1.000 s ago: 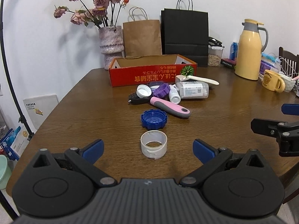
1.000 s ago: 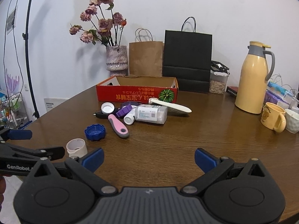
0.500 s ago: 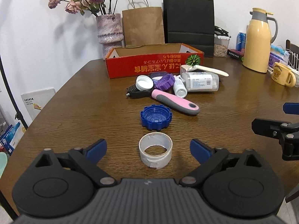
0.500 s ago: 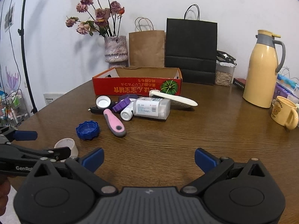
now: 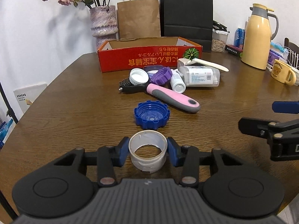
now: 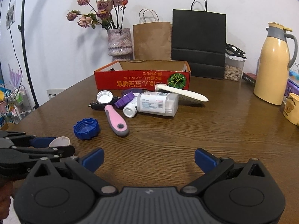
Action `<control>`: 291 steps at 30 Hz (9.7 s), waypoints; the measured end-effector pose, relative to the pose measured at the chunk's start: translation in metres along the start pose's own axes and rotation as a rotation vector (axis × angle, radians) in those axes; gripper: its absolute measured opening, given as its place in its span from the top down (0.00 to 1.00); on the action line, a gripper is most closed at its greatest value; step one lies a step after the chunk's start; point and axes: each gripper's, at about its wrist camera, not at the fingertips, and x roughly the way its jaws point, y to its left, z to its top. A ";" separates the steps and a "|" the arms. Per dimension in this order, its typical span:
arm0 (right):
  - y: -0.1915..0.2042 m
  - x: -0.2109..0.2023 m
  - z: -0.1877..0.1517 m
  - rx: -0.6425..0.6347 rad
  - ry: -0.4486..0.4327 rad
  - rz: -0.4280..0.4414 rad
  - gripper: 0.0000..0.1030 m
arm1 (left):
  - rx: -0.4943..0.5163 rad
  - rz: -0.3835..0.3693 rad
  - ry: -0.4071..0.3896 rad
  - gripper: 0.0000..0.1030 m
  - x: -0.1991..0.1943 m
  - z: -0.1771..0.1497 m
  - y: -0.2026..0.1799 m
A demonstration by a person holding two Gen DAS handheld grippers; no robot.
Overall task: Organize rigid objects
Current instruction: 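Move the left tool to the white tape roll and close on it, then lift the tape roll with the left tool while the right tool grasps the white cap, then carry the tape roll and white cap into the red box with both tools, then open both tools to drop the tape roll and cap in the box, then withdraw both tools from the box back toward the table items, then close the left tool on the blue bottle cap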
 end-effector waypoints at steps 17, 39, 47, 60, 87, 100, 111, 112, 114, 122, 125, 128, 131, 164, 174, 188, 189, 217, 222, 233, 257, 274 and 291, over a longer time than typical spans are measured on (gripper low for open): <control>0.040 0.034 0.013 -0.076 0.031 0.078 0.05 | -0.038 0.078 -0.048 0.57 0.004 0.012 0.045; 0.078 0.096 0.060 -0.168 0.029 0.083 0.39 | -0.081 0.106 -0.075 0.57 0.010 0.022 0.089; 0.076 0.129 0.072 -0.198 0.085 0.104 0.52 | -0.097 0.105 -0.065 0.57 0.015 0.022 0.094; 0.092 0.153 0.089 -0.233 0.008 0.174 0.53 | -0.108 0.114 -0.064 0.57 0.022 0.026 0.097; 0.076 0.154 0.111 -0.157 -0.056 0.211 0.62 | -0.131 0.153 -0.102 0.57 0.027 0.060 0.097; 0.060 0.135 0.131 -0.160 -0.128 0.187 0.62 | -0.117 0.157 -0.149 0.57 0.030 0.095 0.084; 0.041 0.138 0.152 -0.132 -0.175 0.140 0.62 | -0.105 0.145 -0.181 0.57 0.047 0.131 0.073; 0.039 0.139 0.154 -0.127 -0.180 0.136 0.62 | -0.103 0.144 -0.185 0.57 0.049 0.135 0.072; 0.035 0.140 0.159 -0.119 -0.192 0.125 0.62 | -0.102 0.145 -0.190 0.57 0.053 0.141 0.070; 0.018 0.153 0.176 -0.086 -0.208 0.089 0.62 | -0.099 0.136 -0.202 0.57 0.073 0.163 0.059; 0.010 0.158 0.182 -0.069 -0.208 0.078 0.62 | -0.101 0.128 -0.212 0.57 0.082 0.172 0.055; 0.002 0.164 0.189 -0.044 -0.204 0.074 0.62 | -0.108 0.120 -0.223 0.57 0.091 0.183 0.052; -0.004 0.169 0.196 -0.031 -0.203 0.067 0.62 | -0.114 0.117 -0.233 0.57 0.099 0.192 0.050; -0.032 0.274 0.232 -0.014 -0.047 0.005 0.63 | -0.124 0.173 -0.133 0.57 0.232 0.256 0.066; -0.033 0.282 0.229 -0.020 -0.019 -0.014 0.55 | -0.091 0.185 -0.106 0.35 0.244 0.250 0.064; -0.039 0.279 0.229 -0.006 -0.036 -0.073 0.00 | -0.087 0.212 -0.177 0.00 0.230 0.252 0.061; -0.040 0.278 0.229 -0.004 -0.036 -0.071 0.00 | -0.087 0.211 -0.177 0.00 0.230 0.252 0.061; -0.035 0.206 0.211 -0.033 -0.103 -0.047 0.00 | -0.091 0.189 -0.216 0.00 0.157 0.227 0.060; -0.032 0.189 0.200 -0.029 -0.101 -0.045 0.00 | -0.088 0.188 -0.216 0.00 0.137 0.216 0.059; -0.019 0.143 0.174 -0.040 -0.104 -0.036 0.00 | -0.092 0.177 -0.237 0.00 0.087 0.186 0.055; 0.010 0.060 0.092 -0.069 -0.066 -0.005 0.00 | -0.116 0.192 -0.157 0.00 0.015 0.098 0.054; 0.000 0.044 0.054 -0.058 -0.020 -0.015 0.00 | -0.087 0.180 -0.071 0.00 0.010 0.054 0.029; -0.031 0.062 0.040 -0.008 0.016 -0.047 0.00 | -0.042 0.135 0.001 0.00 0.039 0.043 -0.002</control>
